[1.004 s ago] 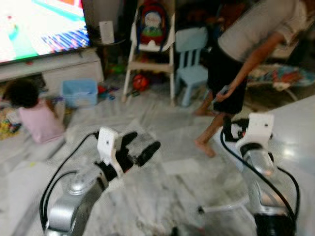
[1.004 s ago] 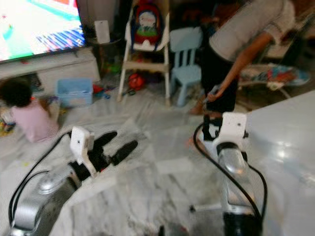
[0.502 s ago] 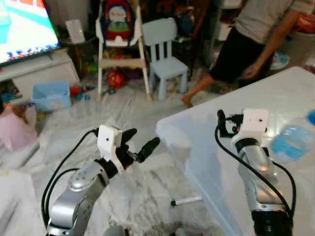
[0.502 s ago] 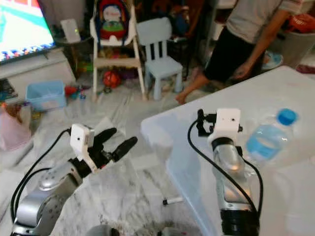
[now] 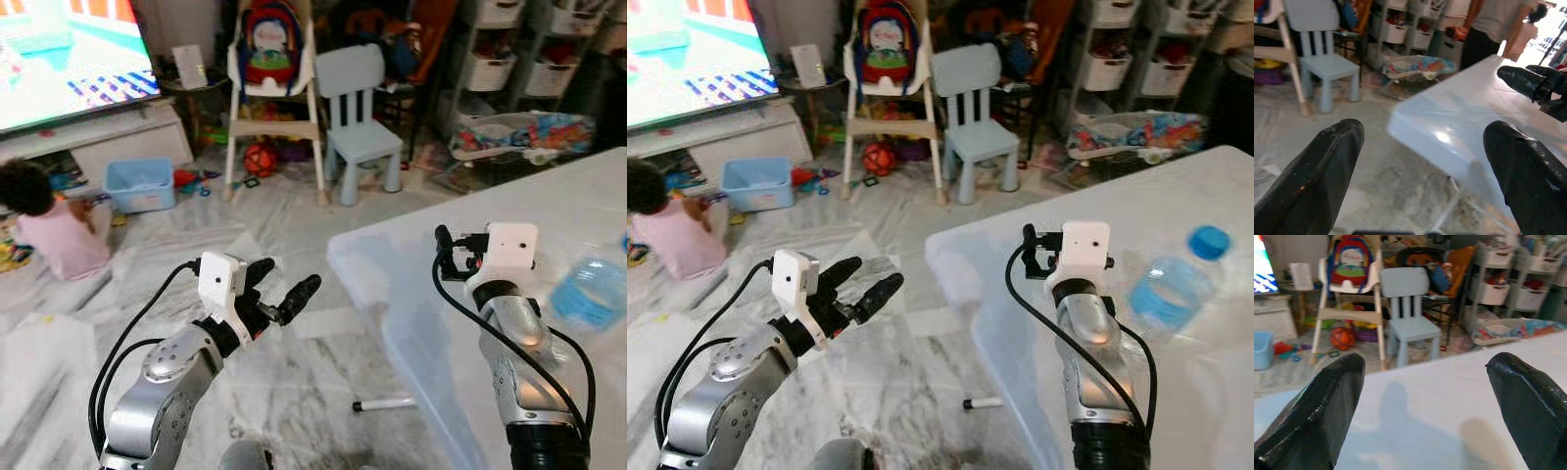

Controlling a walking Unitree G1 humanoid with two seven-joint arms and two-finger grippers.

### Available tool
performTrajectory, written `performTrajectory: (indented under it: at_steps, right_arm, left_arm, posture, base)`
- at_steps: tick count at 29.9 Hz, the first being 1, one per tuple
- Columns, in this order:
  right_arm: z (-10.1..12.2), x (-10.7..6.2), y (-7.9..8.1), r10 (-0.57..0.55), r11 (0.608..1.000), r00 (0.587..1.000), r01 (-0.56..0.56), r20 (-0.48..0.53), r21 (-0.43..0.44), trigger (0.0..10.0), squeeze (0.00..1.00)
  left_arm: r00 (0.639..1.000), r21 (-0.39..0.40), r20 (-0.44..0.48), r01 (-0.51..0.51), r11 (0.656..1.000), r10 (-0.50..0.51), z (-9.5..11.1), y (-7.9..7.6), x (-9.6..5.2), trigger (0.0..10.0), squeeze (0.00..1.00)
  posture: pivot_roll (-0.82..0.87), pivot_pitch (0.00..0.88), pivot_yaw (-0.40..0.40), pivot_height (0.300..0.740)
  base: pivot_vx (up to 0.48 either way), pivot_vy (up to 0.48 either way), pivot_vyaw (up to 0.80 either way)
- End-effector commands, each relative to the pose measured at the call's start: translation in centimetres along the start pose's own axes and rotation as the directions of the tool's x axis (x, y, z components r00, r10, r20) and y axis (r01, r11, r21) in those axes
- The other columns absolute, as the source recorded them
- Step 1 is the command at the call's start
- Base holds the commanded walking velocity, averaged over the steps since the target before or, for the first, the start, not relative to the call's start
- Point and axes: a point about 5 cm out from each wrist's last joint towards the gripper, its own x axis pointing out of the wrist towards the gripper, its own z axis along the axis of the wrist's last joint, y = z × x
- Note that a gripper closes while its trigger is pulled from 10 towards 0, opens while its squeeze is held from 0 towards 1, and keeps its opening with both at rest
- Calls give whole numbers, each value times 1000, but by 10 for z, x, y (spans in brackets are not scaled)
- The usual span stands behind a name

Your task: Restocking fridge

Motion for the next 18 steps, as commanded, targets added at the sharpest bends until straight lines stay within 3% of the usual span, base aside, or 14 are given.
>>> performTrajectory:
  at_steps: [1,7,18]
  right_arm:
    - [2,2,6,22,1000,1000,-22,6,3,10000,0]
    - [3,3,12,77,997,997,-77,4,-10,10000,0]
    - [2,1,6,39,999,999,-39,2,-21,10000,0]
  left_arm:
    - [1000,18,-6,-18,1000,18,1,5,-1,10000,0]
    - [1000,21,-12,-17,1000,17,0,3,-1,10000,0]
    - [1000,27,-30,-7,1000,8,-1,-1,0,10000,0]
  posture:
    - [-2,0,-23,740]
    - [-3,0,-30,740]
    - [-8,0,-35,740]
  base:
    - [0,480,0]
    - [0,480,0]
    - [0,0,-800]
